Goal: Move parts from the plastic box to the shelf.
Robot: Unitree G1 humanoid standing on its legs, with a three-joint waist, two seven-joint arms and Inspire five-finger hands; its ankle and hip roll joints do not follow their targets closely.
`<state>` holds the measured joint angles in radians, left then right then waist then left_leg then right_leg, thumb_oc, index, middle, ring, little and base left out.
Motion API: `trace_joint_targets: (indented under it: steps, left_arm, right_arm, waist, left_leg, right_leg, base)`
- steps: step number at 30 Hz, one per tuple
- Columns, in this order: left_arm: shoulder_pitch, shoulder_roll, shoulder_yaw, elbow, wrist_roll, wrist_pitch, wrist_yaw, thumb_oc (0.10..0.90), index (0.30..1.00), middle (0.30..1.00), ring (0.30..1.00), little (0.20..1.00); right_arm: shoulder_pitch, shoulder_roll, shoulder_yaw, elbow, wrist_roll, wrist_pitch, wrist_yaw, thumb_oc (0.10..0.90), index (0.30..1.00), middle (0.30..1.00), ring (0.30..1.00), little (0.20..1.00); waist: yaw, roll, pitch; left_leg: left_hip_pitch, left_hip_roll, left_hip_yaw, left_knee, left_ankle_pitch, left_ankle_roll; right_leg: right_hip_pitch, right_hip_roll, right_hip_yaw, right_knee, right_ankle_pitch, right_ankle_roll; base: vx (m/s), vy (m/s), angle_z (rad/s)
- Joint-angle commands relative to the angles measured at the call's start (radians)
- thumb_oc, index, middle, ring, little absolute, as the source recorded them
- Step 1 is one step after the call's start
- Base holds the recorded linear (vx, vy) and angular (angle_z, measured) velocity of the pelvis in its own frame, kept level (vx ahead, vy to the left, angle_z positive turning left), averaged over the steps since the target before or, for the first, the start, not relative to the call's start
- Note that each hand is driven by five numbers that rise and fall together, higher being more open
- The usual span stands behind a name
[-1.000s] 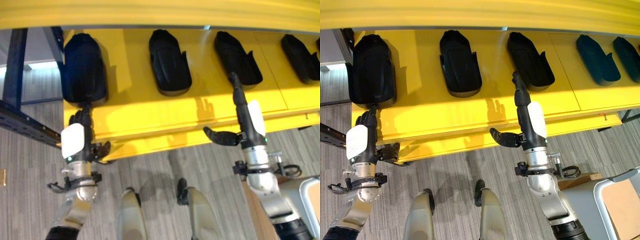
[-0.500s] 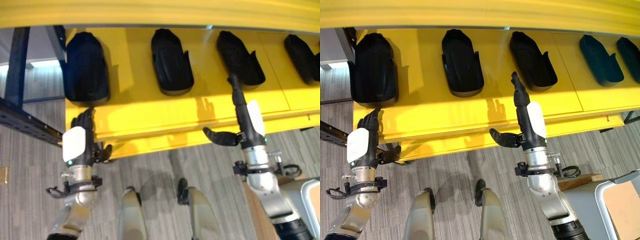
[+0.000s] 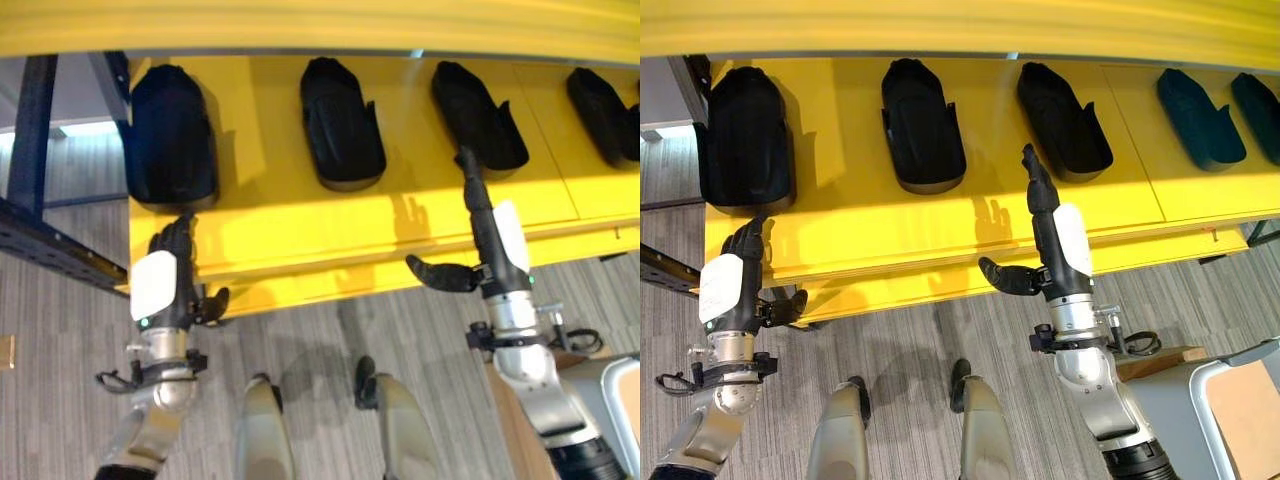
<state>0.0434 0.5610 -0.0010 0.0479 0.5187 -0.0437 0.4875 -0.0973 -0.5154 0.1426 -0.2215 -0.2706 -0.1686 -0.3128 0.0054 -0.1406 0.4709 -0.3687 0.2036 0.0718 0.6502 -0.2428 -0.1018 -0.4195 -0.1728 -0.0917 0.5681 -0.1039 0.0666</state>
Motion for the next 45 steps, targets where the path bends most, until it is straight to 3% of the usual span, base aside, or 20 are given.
trace_joint_targets:
  steps: [1, 18, 45]
  left_arm:
    - [-0.054, 0.018, -0.010, -0.023, 0.015, -0.031, 0.054, 0.900, 1.000, 1.000, 1.000, 1.000]
    - [-0.100, 0.012, 0.013, 0.044, 0.026, 0.016, 0.078, 0.900, 1.000, 1.000, 1.000, 1.000]
    - [-0.134, 0.018, 0.003, 0.048, 0.051, 0.025, 0.075, 0.900, 1.000, 1.000, 1.000, 1.000]
  right_arm:
    - [-0.065, -0.003, -0.089, -0.062, 0.022, -0.069, -0.056, 0.900, 1.000, 1.000, 1.000, 1.000]
    - [-0.071, -0.004, -0.081, -0.057, 0.027, -0.063, -0.047, 0.900, 1.000, 1.000, 1.000, 1.000]
    - [-0.067, -0.006, -0.080, -0.056, 0.028, -0.065, -0.035, 0.900, 1.000, 1.000, 1.000, 1.000]
  waist:
    - [0.012, -0.003, -0.073]
    - [0.005, -0.007, -0.077]
    - [-0.002, -0.012, -0.075]
  left_leg:
    - [0.019, 0.009, -0.023, -0.034, 0.028, -0.007]
    - [0.014, 0.011, -0.016, -0.025, 0.024, -0.008]
    - [0.005, 0.012, -0.007, -0.009, 0.017, -0.007]
  right_leg:
    - [0.022, -0.063, 0.014, -0.013, 0.065, 0.043]
    - [0.015, -0.063, 0.025, -0.010, 0.063, 0.044]
    - [-0.001, -0.063, 0.033, 0.003, 0.062, 0.045]
  base:
    - [0.00, 0.000, 0.00]
    - [0.00, 0.000, 0.00]
    - [0.00, 0.000, 0.00]
